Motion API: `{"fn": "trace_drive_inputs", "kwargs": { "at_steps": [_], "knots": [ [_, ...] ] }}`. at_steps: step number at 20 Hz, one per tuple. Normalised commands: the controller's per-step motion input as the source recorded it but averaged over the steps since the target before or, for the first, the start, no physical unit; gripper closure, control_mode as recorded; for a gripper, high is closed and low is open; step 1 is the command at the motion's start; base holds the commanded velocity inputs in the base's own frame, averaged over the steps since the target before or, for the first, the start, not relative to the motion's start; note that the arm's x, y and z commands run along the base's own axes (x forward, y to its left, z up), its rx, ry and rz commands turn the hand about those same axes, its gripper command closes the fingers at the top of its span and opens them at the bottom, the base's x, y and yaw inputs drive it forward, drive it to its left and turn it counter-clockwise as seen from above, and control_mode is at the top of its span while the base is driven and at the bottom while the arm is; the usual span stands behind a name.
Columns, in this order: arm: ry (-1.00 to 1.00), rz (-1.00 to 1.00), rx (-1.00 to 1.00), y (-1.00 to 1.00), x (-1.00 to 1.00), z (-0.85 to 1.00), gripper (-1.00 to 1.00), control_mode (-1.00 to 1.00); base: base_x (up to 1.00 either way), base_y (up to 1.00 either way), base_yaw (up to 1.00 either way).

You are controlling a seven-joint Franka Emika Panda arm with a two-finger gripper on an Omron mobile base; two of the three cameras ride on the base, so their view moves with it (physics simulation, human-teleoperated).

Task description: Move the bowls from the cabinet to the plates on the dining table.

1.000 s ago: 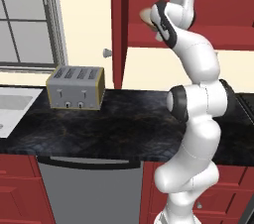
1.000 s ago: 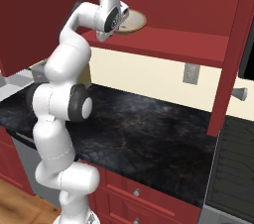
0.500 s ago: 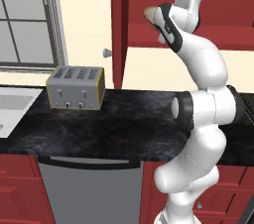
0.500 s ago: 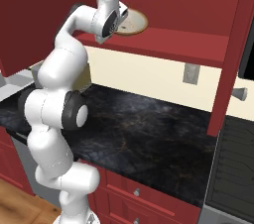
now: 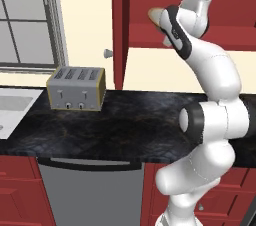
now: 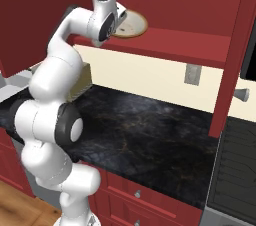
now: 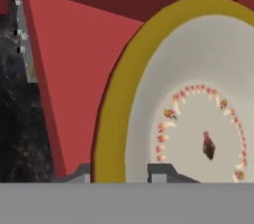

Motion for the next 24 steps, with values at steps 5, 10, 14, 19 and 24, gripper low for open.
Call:
{"fn": "trace_drive_inputs", "kwargs": {
  "at_steps": [5, 10, 14, 19, 24],
  "knots": [
    [0.00, 0.00, 0.00, 0.00, -0.54, 0.15, 1.00, -1.00, 0.00, 0.00, 0.00],
    [0.00, 0.00, 0.00, -0.01, -0.60, 0.12, 1.00, -1.00, 0.00, 0.00, 0.00],
    [0.00, 0.00, -0.01, 0.00, -0.66, 0.10, 1.00, -1.00, 0.00, 0.00, 0.00],
    [0.00, 0.00, -0.02, 0.00, -0.68, 0.05, 1.00, -1.00, 0.00, 0.00, 0.00],
    [0.00, 0.00, -0.02, 0.00, -0.67, 0.02, 1.00, -1.00, 0.00, 0.00, 0.00]
  ]
}}
